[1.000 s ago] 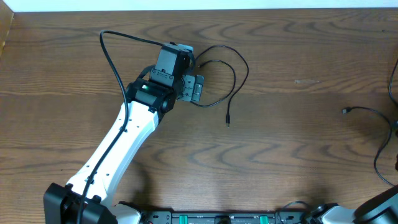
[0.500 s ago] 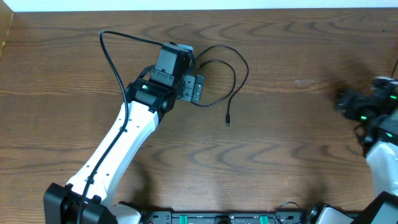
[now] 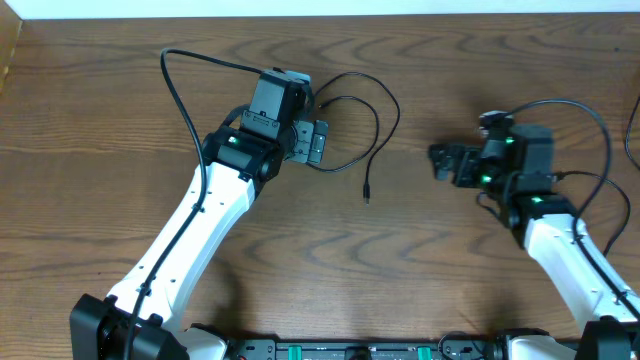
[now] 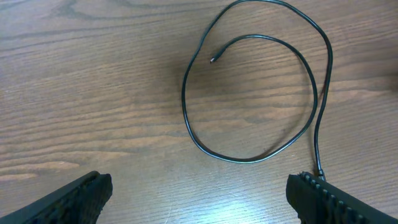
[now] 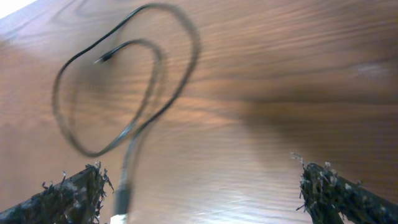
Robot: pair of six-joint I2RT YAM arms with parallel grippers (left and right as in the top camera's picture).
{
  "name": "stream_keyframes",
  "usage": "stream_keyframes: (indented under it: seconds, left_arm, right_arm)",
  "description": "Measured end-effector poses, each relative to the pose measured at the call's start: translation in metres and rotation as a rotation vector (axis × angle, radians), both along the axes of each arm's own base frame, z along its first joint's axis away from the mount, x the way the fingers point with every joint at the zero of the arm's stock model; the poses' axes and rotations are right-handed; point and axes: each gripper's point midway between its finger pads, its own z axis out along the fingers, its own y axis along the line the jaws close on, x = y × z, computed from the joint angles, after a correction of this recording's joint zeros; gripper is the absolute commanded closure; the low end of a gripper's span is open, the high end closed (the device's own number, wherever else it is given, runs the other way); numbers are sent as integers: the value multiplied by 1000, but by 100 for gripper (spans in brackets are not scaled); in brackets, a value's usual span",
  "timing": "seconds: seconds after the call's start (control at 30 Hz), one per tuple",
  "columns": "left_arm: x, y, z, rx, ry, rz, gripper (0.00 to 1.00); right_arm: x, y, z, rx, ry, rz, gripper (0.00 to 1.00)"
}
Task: Untangle cables
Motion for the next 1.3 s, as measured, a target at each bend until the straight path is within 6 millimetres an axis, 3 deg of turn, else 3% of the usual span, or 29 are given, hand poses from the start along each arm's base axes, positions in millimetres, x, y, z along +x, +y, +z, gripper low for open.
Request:
stream_keyframes:
  seconds: [0.13,0.3,0.53,0.67,0.93,1.3]
  left_arm:
    - [0,0,0,0,0,0,5]
    - [0,0,0,0,0,0,5]
    - [0,0,0,0,0,0,5]
    - [0,0,0,0,0,0,5]
    - [0,0,0,0,0,0,5]
    - [0,0,0,0,0,0,5]
  right_arm:
    - [-2,30,7,37,-22,55,1]
    - [-7,48,4,133,54,-11,1]
    - [-9,72,-34,244,224,-102,1]
    - [0,87,-42,323,237,-93,1]
    - [-2,98,-72,401,351,-145,1]
    - [13,115,-71,522,360,-148,1]
